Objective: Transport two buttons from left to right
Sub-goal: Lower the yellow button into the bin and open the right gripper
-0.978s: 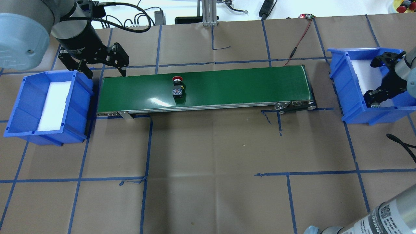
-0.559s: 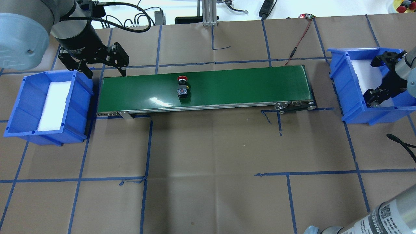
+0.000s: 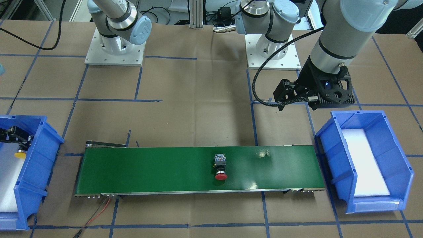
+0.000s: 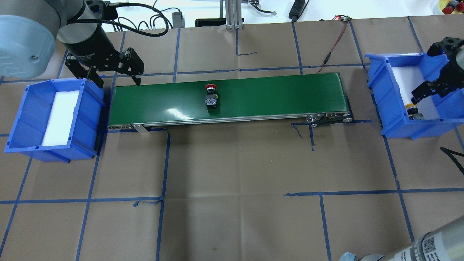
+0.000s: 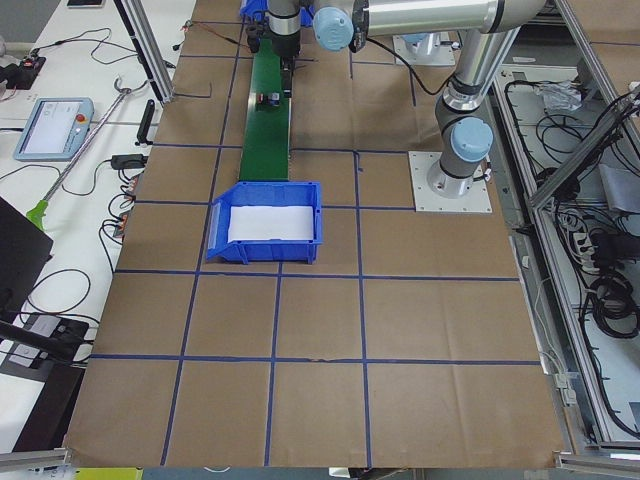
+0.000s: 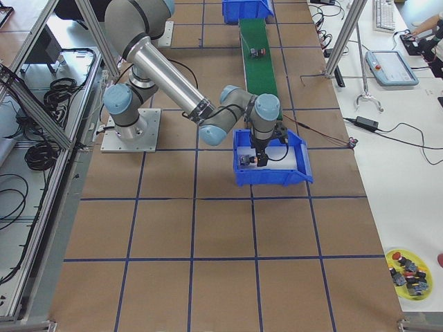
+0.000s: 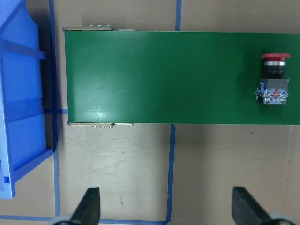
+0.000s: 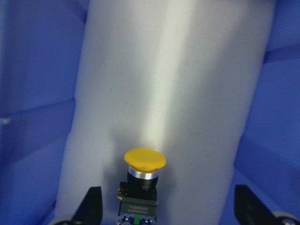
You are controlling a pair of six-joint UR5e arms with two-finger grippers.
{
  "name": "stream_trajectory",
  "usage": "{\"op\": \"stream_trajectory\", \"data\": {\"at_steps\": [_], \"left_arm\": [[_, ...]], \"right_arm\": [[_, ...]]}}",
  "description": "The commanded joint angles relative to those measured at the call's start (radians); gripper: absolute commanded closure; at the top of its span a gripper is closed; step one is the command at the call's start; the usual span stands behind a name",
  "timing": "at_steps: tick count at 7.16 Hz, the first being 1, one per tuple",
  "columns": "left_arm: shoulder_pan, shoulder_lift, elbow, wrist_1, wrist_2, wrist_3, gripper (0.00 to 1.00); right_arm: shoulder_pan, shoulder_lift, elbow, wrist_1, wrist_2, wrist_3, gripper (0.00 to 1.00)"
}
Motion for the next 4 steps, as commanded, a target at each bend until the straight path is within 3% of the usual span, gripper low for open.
{"op": "stream_trajectory", "data": {"at_steps": [1,2,4], "left_arm": [[0.0,-0.002,0.001,-0.001,-0.004,0.003,0.0],[-0.002,-0.003,0.001,0.001,-0.004,0.008,0.0],[-0.002,-0.008,0.001,0.001,-0.007,0.017,0.0]], "right_arm": [[0.052,-0.116,-0.057,0.001,-0.002,0.011,0.0],[0.096,-0.124,-0.107,0.027,-0.006,0.017,0.0],[0.17,-0.15,-0.247,0.383,0.0,0.343,0.0]]}}
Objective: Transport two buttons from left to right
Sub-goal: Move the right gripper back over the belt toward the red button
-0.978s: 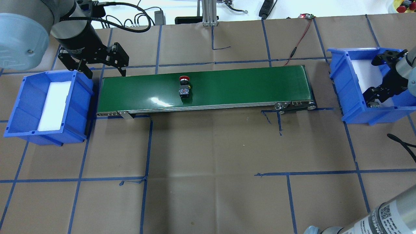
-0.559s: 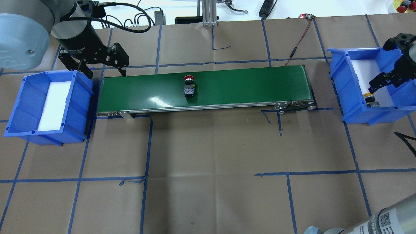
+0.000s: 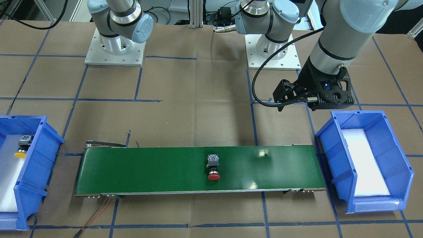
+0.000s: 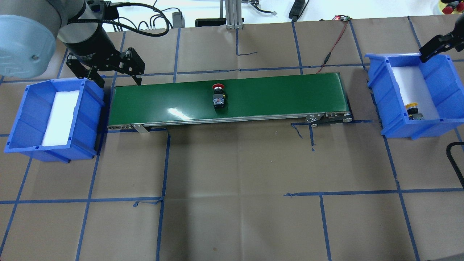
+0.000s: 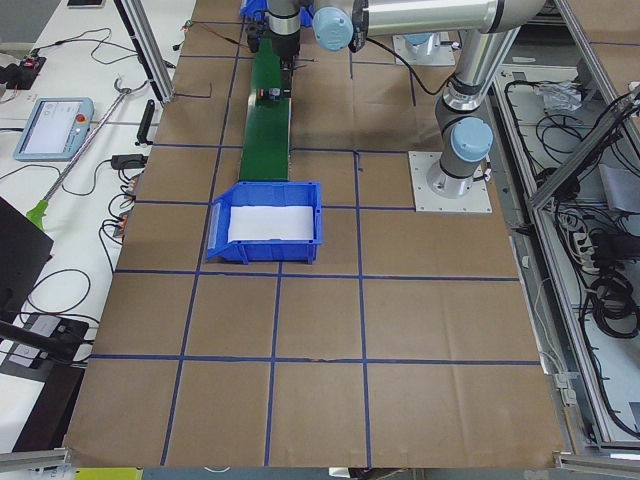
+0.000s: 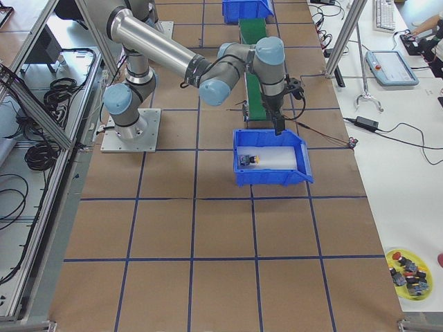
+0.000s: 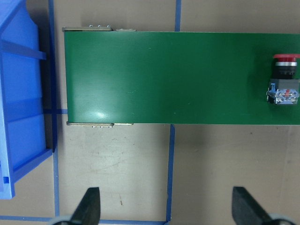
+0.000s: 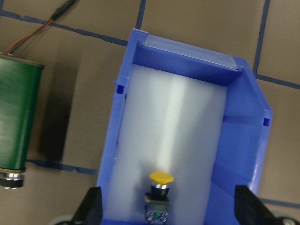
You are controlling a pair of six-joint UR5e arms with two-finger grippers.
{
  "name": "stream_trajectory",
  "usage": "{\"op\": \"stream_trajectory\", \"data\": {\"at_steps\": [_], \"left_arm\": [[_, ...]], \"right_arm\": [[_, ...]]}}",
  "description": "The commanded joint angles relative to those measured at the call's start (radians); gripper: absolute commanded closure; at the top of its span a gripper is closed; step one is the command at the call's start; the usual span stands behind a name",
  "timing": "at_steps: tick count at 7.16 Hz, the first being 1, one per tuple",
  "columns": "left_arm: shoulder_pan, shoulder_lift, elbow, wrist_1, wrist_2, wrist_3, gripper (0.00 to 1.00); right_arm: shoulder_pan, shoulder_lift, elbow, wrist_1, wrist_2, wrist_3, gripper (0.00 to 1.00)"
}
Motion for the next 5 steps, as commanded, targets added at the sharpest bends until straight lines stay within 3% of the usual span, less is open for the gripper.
{"op": "stream_trajectory", "data": {"at_steps": [1,5], "left_arm": [[0.0,-0.008,0.003,0.0,-0.005,0.023,0.0],[0.0,-0.007,-0.001,0.0,-0.003,0.072,0.0]], "right_arm": [[0.104,-0.025,-0.131,0.319,0.004,0.325,0.0],[0.445,-0.053,-0.118,0.328,-0.123,0.654,0.01]]}}
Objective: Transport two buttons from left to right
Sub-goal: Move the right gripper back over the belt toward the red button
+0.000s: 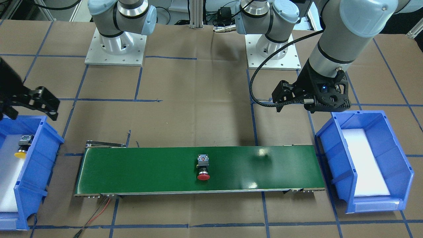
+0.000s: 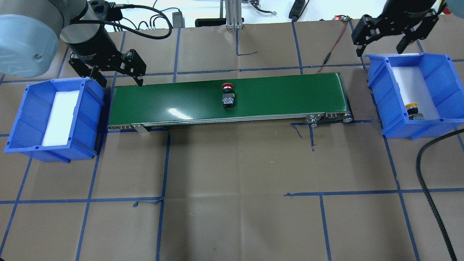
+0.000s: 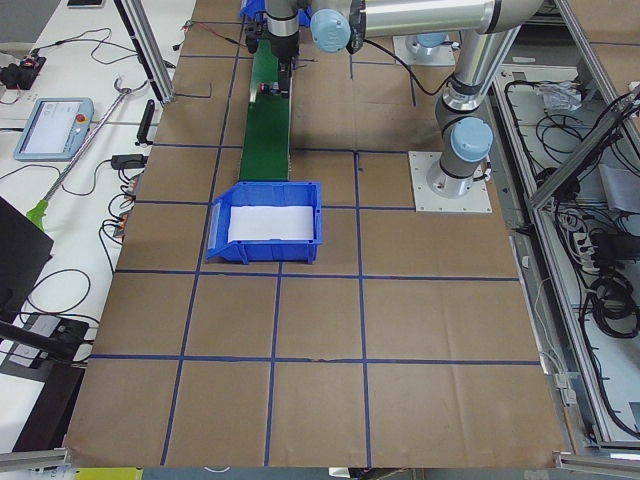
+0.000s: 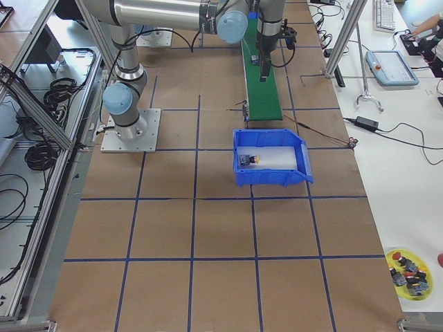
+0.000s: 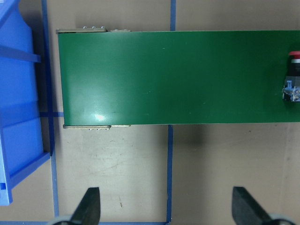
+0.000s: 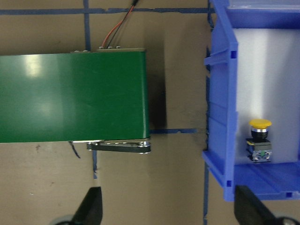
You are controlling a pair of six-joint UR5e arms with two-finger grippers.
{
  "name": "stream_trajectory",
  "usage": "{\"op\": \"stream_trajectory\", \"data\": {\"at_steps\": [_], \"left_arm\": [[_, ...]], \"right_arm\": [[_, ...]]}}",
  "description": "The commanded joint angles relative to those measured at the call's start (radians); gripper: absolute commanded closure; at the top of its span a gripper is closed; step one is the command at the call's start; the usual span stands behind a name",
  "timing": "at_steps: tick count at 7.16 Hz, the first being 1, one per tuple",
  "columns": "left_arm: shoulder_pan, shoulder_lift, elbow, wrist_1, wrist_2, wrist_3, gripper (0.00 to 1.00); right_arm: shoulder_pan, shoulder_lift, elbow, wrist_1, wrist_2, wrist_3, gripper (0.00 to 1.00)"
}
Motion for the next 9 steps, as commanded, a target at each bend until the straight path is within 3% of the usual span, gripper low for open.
{"op": "stream_trajectory", "data": {"at_steps": [1,2,4,5,6,9], "left_arm": [[0.0,0.004,-0.003,0.0,-0.002,0.009,0.0],[0.0,0.005,-0.005,0.0,-0.002,0.008,0.0],[0.0,0.009,-0.005,0.0,0.0,0.008,0.0],[0.0,0.009,-0.005,0.0,0.0,0.008,0.0],[0.0,0.01,-0.006,0.0,0.001,0.008,0.0],[0.0,0.012,-0.008,0.0,0.005,0.009,0.0]], "right_arm": [[0.147,-0.032,0.046,-0.008,-0.048,0.177,0.01],[0.174,-0.068,0.106,-0.035,-0.039,0.234,0.01],[0.174,-0.143,0.287,-0.269,-0.025,0.232,0.01],[0.172,-0.153,0.351,-0.326,0.02,0.232,0.01],[0.163,-0.144,0.366,-0.37,0.074,0.229,0.0],[0.133,-0.05,0.349,-0.431,0.082,0.232,0.0]]}}
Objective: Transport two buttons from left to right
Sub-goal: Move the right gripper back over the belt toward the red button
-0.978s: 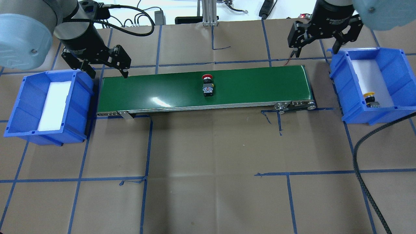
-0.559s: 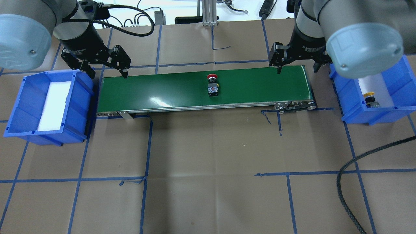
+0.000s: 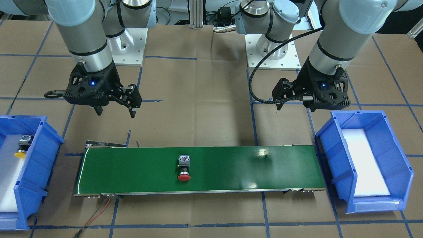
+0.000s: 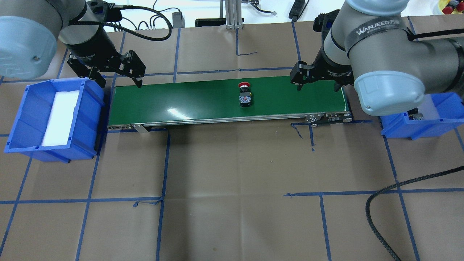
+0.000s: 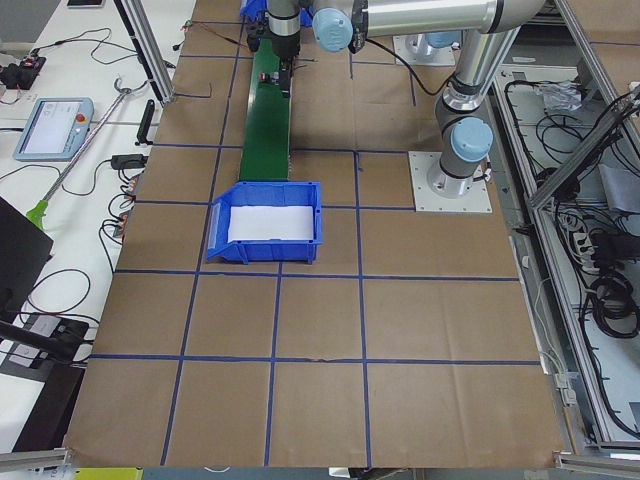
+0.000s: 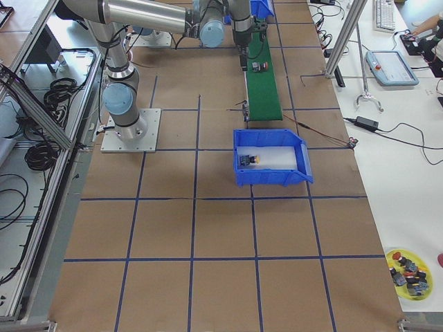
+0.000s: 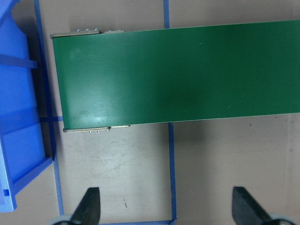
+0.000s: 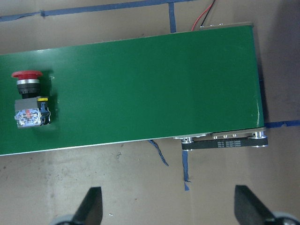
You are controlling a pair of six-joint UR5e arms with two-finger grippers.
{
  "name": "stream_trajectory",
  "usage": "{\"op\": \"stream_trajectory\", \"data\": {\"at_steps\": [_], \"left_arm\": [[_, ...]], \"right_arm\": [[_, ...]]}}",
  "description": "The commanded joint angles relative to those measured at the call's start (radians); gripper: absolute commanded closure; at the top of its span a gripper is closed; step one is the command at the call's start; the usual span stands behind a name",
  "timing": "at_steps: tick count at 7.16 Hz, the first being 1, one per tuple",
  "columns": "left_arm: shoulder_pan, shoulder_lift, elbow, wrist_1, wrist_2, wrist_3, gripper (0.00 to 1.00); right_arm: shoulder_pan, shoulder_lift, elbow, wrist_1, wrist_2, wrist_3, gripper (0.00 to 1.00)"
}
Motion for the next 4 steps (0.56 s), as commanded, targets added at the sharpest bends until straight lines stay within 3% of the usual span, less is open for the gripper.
{"op": "stream_trajectory", "data": {"at_steps": [1,4], "left_arm": [[0.0,0.001,-0.001,0.0,0.002,0.0,0.0],[0.0,0.001,-0.001,0.0,0.002,0.0,0.0]], "right_arm": [[-0.018,0.044,-0.011,-0.019,0.003,0.004,0.0],[-0.031,0.096,-0.036,-0.031,0.078,-0.002,0.0]]}}
